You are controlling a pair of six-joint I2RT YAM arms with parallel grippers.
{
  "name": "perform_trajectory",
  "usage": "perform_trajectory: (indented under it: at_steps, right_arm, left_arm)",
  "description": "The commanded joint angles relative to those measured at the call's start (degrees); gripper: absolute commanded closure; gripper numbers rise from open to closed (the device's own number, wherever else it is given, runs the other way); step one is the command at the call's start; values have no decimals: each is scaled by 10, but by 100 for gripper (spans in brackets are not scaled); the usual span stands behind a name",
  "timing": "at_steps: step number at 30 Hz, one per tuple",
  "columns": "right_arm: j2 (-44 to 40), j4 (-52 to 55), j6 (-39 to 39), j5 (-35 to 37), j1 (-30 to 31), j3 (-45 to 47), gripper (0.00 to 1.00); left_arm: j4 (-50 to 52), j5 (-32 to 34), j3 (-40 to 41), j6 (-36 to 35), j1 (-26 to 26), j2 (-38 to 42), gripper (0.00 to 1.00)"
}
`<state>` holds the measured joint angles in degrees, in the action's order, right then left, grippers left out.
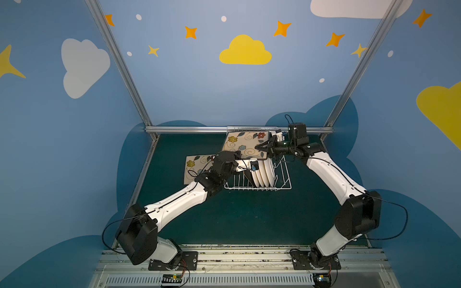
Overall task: Unload the plates from the dish rack
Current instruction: Pick up a plate from the dish rack.
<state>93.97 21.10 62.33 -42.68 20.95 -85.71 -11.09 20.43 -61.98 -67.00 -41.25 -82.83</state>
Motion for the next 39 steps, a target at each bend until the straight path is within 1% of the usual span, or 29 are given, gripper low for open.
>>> perform_trajectory:
  at_steps: [1,2,4,6,8,10,11,12,16,23,26,30,33,38,39]
  right_arm:
    - [-22,-33,-69,6,4,10,100]
    - [-25,-38,-69,7,3,10,100]
    - [-28,-50,-68,8,2,13,100]
    - [-32,-64,-62,5,-3,16,100]
    - [-35,-89,-57,-4,-7,21,100]
    - [-37,-106,-50,-11,-11,23,100]
    - [-38,-116,-48,-14,-14,24,100]
    - [-39,-121,-46,-15,-16,24,100]
    - [-46,-155,-33,-18,-27,31,100]
    - [-55,-231,-3,-14,-52,45,100]
    - [-56,-248,3,-16,-59,39,100]
    - [-59,-250,-2,-10,-62,33,100]
    - [-61,-250,-8,-8,-64,36,100]
    - [-66,-271,-15,-17,-71,65,100]
    - [-67,-277,-14,-20,-71,70,100]
  left_arm:
    - [-160,3,-25,36,3,28,71]
    - [-159,4,-26,38,3,29,64]
    - [-158,5,-25,41,3,28,58]
    - [-153,7,-24,47,3,28,46]
    - [-153,8,-22,60,3,28,26]
    - [-155,10,-21,74,3,31,9]
    - [-155,12,-20,78,3,32,3]
    - [-155,13,-19,81,3,33,0]
    - [-142,18,-19,88,3,39,0]
    - [-66,3,-31,169,4,76,0]
    - [8,-38,-49,216,11,95,0]
    - [58,-99,-64,291,29,118,0]
    - [81,-140,-74,376,63,133,0]
    - [129,-225,-115,581,156,140,0]
    - [140,-245,-124,613,175,138,0]
